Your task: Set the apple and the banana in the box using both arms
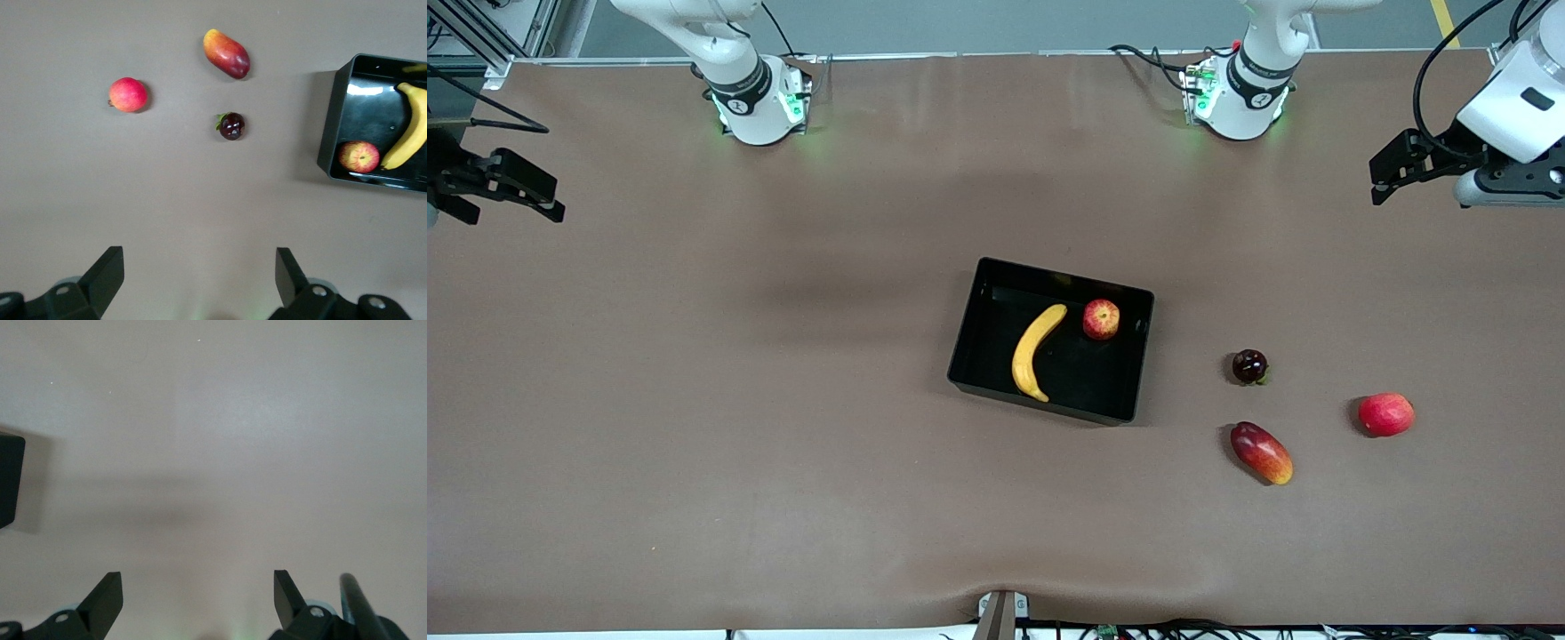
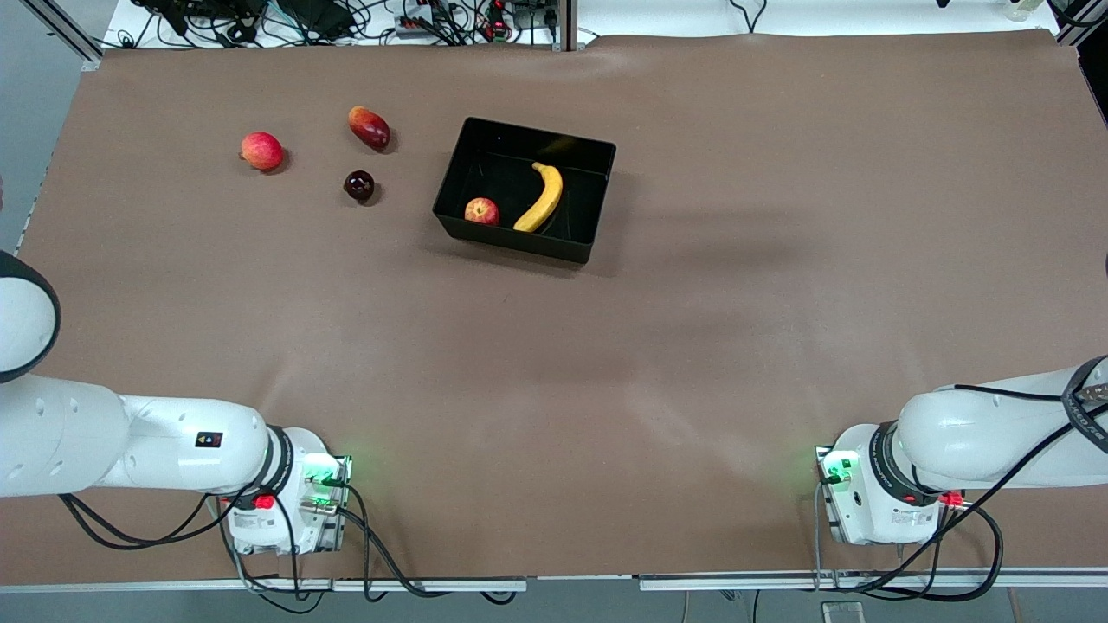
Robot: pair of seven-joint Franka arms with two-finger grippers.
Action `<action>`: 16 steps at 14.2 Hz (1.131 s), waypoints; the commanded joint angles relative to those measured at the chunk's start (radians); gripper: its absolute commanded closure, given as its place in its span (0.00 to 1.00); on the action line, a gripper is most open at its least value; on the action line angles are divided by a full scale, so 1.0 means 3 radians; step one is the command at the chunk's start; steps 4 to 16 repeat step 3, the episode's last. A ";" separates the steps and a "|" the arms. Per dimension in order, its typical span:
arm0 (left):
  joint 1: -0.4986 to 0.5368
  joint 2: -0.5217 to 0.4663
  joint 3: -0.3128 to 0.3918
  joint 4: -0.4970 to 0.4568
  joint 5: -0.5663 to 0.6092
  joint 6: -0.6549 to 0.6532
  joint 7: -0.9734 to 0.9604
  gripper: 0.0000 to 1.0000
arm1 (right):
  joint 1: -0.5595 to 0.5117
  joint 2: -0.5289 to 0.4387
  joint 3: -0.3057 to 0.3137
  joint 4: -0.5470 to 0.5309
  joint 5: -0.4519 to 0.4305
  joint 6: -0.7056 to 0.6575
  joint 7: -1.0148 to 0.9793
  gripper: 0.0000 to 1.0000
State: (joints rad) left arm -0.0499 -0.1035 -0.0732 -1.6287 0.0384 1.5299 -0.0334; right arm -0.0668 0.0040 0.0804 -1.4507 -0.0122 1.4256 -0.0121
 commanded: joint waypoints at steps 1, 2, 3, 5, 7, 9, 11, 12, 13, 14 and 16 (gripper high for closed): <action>0.0028 -0.0018 0.0019 0.0050 -0.0107 -0.0053 0.0055 0.00 | -0.0064 0.0002 0.0034 0.0034 0.0035 -0.0032 -0.0052 0.00; 0.0028 -0.0013 0.0019 0.0050 -0.0148 -0.0053 0.0050 0.00 | -0.0064 0.0002 0.0034 0.0034 0.0035 -0.0032 -0.0052 0.00; 0.0028 -0.0013 0.0019 0.0045 -0.0158 -0.0058 0.0050 0.00 | -0.0064 0.0002 0.0034 0.0034 0.0035 -0.0032 -0.0052 0.00; 0.0028 -0.0013 0.0019 0.0045 -0.0158 -0.0058 0.0050 0.00 | -0.0064 0.0002 0.0034 0.0034 0.0035 -0.0032 -0.0052 0.00; 0.0028 -0.0013 0.0019 0.0045 -0.0158 -0.0058 0.0050 0.00 | -0.0064 0.0002 0.0034 0.0034 0.0035 -0.0032 -0.0052 0.00; 0.0028 -0.0013 0.0019 0.0045 -0.0158 -0.0058 0.0050 0.00 | -0.0064 0.0002 0.0034 0.0034 0.0035 -0.0032 -0.0052 0.00; 0.0028 -0.0013 0.0019 0.0045 -0.0158 -0.0058 0.0050 0.00 | -0.0064 0.0002 0.0034 0.0034 0.0035 -0.0032 -0.0052 0.00; 0.0028 -0.0013 0.0019 0.0045 -0.0158 -0.0058 0.0050 0.00 | -0.0064 0.0002 0.0034 0.0034 0.0035 -0.0032 -0.0052 0.00; 0.0028 -0.0013 0.0019 0.0045 -0.0158 -0.0058 0.0050 0.00 | -0.0064 0.0002 0.0034 0.0034 0.0035 -0.0032 -0.0052 0.00; 0.0028 -0.0013 0.0019 0.0045 -0.0158 -0.0058 0.0050 0.00 | -0.0064 0.0002 0.0034 0.0034 0.0035 -0.0032 -0.0052 0.00; 0.0028 -0.0013 0.0019 0.0045 -0.0158 -0.0058 0.0050 0.00 | -0.0064 0.0002 0.0034 0.0034 0.0035 -0.0032 -0.0052 0.00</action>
